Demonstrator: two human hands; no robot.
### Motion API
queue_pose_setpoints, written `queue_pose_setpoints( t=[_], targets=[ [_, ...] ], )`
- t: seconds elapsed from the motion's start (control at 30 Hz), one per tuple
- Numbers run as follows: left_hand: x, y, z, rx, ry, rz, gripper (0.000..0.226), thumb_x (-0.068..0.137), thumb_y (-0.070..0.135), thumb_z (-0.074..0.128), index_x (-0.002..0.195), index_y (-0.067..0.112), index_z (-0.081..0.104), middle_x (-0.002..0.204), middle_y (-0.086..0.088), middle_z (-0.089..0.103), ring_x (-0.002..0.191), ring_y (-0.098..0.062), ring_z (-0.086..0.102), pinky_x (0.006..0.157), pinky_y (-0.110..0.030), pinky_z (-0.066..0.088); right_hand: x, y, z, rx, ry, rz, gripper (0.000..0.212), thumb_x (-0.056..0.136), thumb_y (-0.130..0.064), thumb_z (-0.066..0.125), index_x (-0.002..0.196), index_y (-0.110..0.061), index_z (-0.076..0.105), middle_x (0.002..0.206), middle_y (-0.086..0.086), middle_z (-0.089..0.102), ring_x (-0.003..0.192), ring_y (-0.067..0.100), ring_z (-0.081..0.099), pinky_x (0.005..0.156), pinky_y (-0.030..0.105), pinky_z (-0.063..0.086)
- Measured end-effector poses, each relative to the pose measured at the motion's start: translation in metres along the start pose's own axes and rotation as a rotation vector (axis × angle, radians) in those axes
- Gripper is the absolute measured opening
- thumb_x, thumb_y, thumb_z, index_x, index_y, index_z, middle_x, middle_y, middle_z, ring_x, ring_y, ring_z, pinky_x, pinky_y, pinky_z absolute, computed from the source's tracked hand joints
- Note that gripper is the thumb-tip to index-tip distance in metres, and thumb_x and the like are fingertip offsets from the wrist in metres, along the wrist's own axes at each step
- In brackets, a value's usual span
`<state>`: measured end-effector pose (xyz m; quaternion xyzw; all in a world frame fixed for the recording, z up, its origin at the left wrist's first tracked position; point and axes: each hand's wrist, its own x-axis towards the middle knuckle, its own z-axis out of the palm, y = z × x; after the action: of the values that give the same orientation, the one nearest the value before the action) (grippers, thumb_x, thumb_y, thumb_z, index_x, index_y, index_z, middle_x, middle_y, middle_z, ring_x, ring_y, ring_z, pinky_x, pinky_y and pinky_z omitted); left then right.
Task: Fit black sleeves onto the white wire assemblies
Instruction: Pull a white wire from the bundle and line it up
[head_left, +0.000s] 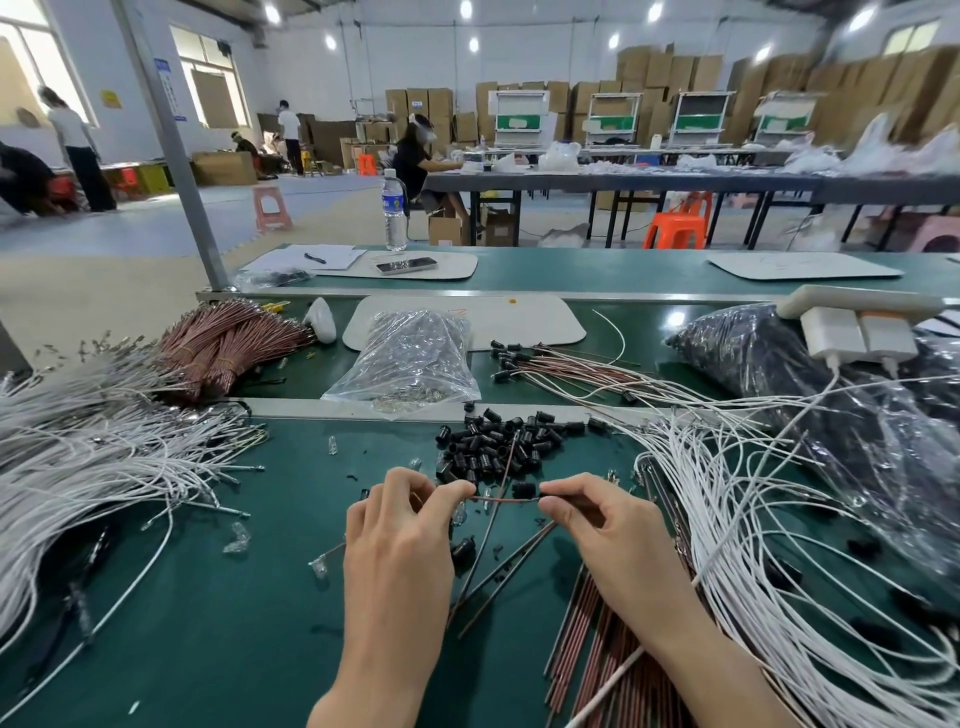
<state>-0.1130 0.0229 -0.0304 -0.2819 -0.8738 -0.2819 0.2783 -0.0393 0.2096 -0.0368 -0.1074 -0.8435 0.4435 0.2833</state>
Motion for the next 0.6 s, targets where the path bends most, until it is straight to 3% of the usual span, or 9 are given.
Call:
queue_pose_setpoints(
  t=[0.17, 0.33, 0.5, 0.6],
  targets=[
    [-0.0024, 0.0029, 0.0019, -0.058, 0.018, 0.019, 0.036, 0.078, -0.001, 0.082, 0.108, 0.019, 0.075, 0.089, 0.001, 0.055, 0.075, -0.018, 0.050, 0.069, -0.040, 0.051, -0.0001, 0.0002, 0.0001, 0.008, -0.001, 0.018, 0.013, 0.088, -0.024, 0.076, 0.096, -0.033, 0.077, 0.089, -0.026, 0.072, 0.085, -0.002, 0.070, 0.077, 0.015, 0.054],
    [-0.0049, 0.0046, 0.0038, -0.126, -0.006, 0.038, 0.025, 0.086, 0.009, 0.076, 0.108, 0.020, 0.075, 0.089, 0.005, 0.053, 0.074, -0.015, 0.052, 0.071, -0.033, 0.046, 0.0013, 0.0015, 0.0005, 0.082, 0.032, 0.078, 0.017, 0.087, -0.021, 0.077, 0.087, -0.038, 0.077, 0.086, -0.022, 0.075, 0.085, 0.000, 0.070, 0.078, 0.017, 0.055],
    [-0.0064, 0.0047, 0.0066, -0.093, -0.020, 0.058, 0.026, 0.082, 0.007, 0.080, 0.104, 0.019, 0.076, 0.086, 0.005, 0.053, 0.072, -0.015, 0.053, 0.069, -0.032, 0.046, 0.0008, 0.0026, 0.0041, 0.068, -0.006, 0.143, 0.023, 0.090, -0.015, 0.074, 0.084, -0.037, 0.075, 0.091, -0.025, 0.074, 0.083, 0.020, 0.072, 0.080, 0.038, 0.059],
    [-0.0061, 0.0046, 0.0085, -0.099, -0.017, 0.073, 0.023, 0.084, 0.009, 0.078, 0.104, 0.019, 0.076, 0.086, 0.005, 0.053, 0.072, -0.015, 0.053, 0.068, -0.033, 0.047, 0.0010, -0.0009, 0.0031, 0.031, -0.005, 0.108, 0.027, 0.093, -0.011, 0.070, 0.084, -0.037, 0.073, 0.092, -0.030, 0.072, 0.077, 0.003, 0.070, 0.075, 0.023, 0.057]
  ],
)
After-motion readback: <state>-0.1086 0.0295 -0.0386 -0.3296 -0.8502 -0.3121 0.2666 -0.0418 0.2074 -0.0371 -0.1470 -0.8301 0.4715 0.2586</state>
